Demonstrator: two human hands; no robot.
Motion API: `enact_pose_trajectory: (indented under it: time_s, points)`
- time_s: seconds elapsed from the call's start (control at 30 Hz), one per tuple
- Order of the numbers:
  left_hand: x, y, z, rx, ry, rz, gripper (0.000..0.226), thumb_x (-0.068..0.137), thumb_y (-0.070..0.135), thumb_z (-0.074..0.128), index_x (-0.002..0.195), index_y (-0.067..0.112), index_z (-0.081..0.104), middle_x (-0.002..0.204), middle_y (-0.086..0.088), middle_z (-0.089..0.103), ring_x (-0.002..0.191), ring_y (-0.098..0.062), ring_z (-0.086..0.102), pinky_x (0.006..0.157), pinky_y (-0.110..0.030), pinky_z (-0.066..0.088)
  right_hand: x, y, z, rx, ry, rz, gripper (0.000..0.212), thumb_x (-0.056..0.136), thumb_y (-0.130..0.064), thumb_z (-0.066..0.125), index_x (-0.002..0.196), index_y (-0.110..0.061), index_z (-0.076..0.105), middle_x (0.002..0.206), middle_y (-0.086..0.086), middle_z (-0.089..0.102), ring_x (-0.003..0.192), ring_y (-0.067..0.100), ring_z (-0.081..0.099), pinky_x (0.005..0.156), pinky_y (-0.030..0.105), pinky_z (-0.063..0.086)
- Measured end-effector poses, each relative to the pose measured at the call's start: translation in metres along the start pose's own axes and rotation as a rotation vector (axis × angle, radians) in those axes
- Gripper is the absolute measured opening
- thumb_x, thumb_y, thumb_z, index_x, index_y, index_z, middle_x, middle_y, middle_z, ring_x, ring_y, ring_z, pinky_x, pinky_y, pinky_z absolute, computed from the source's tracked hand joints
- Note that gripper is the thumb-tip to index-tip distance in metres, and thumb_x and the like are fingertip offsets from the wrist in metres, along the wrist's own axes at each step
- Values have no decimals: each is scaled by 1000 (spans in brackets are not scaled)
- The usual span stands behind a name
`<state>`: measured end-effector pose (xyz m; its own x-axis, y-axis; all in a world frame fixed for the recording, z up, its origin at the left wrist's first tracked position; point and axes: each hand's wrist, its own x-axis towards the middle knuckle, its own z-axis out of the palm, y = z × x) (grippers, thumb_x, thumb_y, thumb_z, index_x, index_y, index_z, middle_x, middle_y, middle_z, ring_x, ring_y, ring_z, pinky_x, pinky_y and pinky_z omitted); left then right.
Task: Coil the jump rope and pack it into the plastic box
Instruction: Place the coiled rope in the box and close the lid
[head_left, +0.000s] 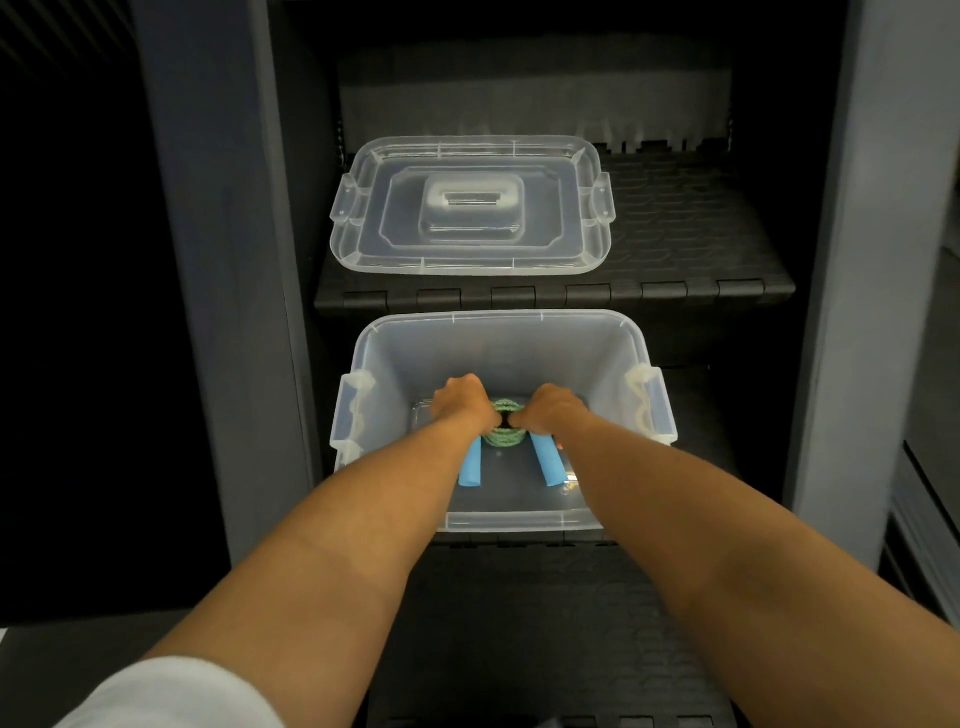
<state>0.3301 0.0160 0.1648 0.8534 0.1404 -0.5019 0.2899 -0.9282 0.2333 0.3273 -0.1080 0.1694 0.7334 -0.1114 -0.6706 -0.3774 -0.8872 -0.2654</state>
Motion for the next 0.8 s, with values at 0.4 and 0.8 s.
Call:
enact_pose_trajectory:
  time_s: [0.4, 0.8]
  points:
    - [-4, -11, -17, -141, -64, -1, 47, 72, 43, 86, 86, 9, 58, 105, -16, 72, 89, -34, 72, 75, -43, 64, -10, -1, -14, 34, -87, -7, 49, 86, -51, 73, 101, -8, 54, 103, 12, 62, 104, 27, 67, 99, 38, 55]
    - [-24, -25, -39, -227, -55, 68, 47, 72, 44, 88, 74, 6, 60, 73, -10, 65, 64, -25, 66, 50, -32, 53, -41, 1, -30, 188, 2, -110, 44, 84, -47, 77, 93, -8, 57, 93, 11, 61, 86, 24, 61, 82, 37, 56]
